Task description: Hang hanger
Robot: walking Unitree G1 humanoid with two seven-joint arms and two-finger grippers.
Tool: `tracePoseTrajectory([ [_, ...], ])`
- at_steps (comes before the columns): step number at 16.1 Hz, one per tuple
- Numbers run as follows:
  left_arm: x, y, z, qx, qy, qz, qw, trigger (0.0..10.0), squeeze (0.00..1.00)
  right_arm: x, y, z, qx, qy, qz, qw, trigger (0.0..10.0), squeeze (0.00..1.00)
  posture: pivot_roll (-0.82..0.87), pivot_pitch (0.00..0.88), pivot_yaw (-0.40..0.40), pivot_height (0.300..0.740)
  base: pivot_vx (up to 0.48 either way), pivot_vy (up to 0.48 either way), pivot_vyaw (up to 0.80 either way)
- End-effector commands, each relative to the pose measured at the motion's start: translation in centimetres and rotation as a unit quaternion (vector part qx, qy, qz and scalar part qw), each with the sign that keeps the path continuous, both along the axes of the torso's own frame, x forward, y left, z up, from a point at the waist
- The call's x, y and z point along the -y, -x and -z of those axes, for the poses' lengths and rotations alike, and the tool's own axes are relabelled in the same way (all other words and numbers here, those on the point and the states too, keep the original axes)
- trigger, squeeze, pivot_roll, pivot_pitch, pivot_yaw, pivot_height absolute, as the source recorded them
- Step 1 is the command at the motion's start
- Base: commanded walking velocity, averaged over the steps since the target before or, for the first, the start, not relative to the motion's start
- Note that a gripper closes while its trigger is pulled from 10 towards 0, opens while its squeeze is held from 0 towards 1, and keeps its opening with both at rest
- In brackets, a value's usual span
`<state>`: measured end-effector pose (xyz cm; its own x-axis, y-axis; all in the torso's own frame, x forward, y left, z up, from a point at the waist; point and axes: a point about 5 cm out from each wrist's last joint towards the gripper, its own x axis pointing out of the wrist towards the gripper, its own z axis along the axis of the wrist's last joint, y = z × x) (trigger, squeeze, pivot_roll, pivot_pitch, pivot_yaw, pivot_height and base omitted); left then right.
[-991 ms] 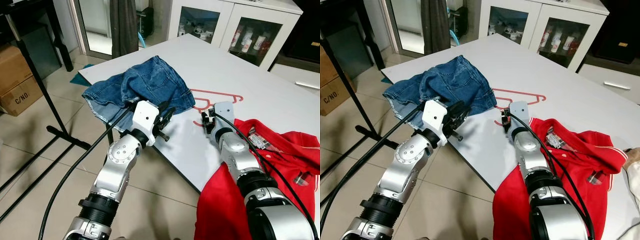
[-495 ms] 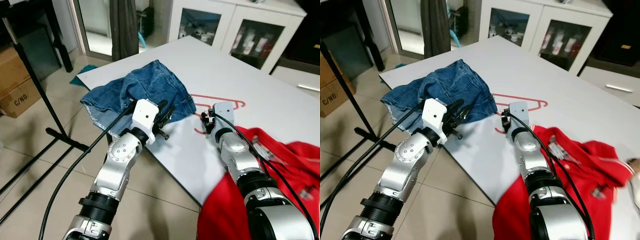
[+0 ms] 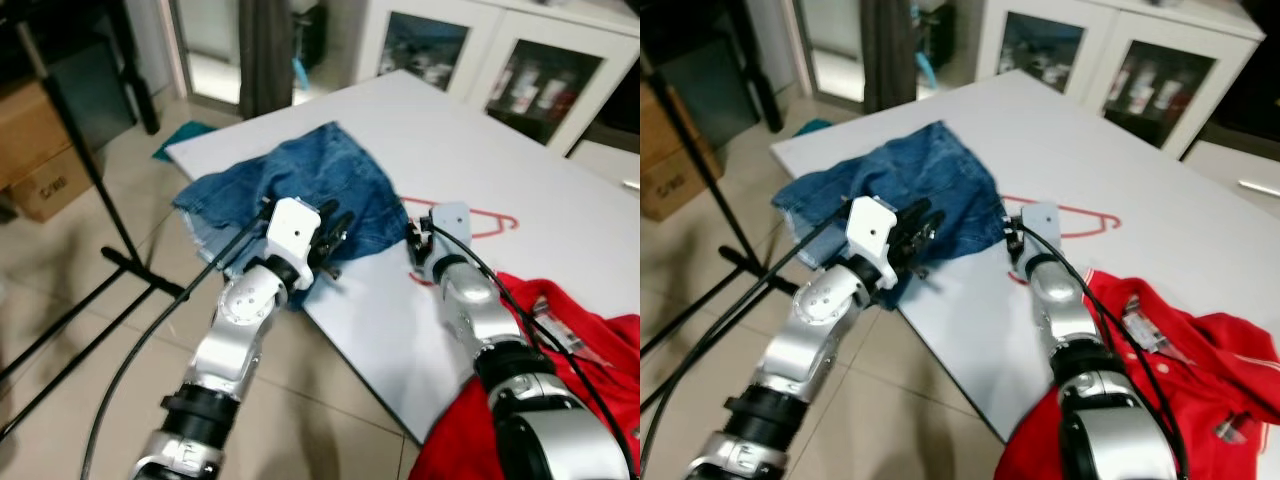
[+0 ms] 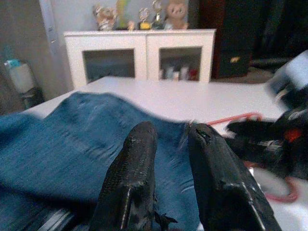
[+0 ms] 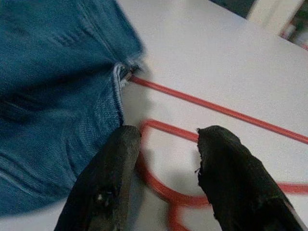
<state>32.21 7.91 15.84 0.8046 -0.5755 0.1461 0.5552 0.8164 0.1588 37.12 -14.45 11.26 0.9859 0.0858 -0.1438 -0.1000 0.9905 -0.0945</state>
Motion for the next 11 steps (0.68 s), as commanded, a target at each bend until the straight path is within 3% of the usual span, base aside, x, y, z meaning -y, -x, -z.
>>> tracePoseTrajectory([
  [1, 1.05, 0.19, -0.4, 0.008, 0.001, 0.017, 1.0, 10.0, 0.0, 1.14, 0.2, 0.34, -0.004, -0.001, 0.016, 1.0, 10.0, 0.0, 0.12, 0.08, -0.066, 0.74, 0.0, 0.0, 0.0],
  [5, 0.83, -0.02, -0.4, 0.004, 0.0, 0.01, 1.0, 10.0, 0.0, 1.15, 0.23, 0.44, -0.005, -0.001, 0.018, 1.0, 10.0, 0.0, 0.12, 0.082, -0.063, 0.74, 0.0, 0.0, 0.0],
  [11, 0.82, 0.05, -0.39, 0.005, -0.002, 0.011, 1.0, 10.0, 0.0, 1.04, 0.25, 0.53, -0.006, -0.002, 0.018, 1.0, 10.0, 0.0, 0.12, 0.084, -0.059, 0.74, 0.476, 0.0, 0.0],
])
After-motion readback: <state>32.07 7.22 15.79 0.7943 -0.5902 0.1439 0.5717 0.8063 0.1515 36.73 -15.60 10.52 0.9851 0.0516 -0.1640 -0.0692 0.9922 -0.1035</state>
